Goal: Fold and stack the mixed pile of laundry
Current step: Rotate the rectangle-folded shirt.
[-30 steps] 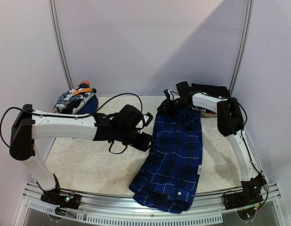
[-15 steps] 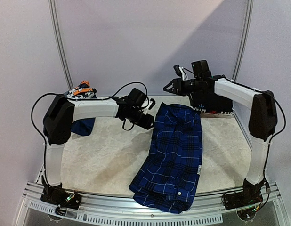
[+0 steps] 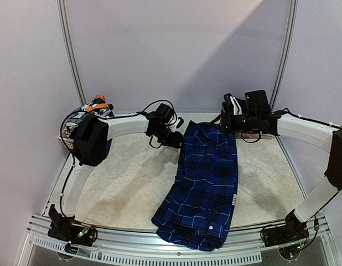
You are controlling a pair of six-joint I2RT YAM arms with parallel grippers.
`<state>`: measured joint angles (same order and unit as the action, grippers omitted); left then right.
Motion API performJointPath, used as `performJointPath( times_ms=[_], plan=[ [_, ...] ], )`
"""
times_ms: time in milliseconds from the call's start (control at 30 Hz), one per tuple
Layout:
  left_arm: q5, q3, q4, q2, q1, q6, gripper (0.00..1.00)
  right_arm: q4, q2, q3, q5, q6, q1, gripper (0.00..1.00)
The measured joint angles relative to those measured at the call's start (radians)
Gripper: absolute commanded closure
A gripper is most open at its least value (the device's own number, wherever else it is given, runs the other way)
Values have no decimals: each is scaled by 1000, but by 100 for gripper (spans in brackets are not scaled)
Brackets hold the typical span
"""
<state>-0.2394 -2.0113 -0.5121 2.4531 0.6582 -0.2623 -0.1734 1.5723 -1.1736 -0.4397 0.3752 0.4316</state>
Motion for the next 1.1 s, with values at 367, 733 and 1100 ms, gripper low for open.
performJointPath(
  times_ms=[367, 733, 1100],
  plan=[
    [-81, -118, -39, 92, -6, -56, 66, 34, -119, 111, 54, 9, 0, 38],
    [-109, -156, -24, 136, 4, -115, 100, 36, -124, 141, 69, 8, 0, 38],
    [-68, -45, 55, 83, -1, -140, 100, 47, -139, 164, 82, 9, 0, 38]
  ],
)
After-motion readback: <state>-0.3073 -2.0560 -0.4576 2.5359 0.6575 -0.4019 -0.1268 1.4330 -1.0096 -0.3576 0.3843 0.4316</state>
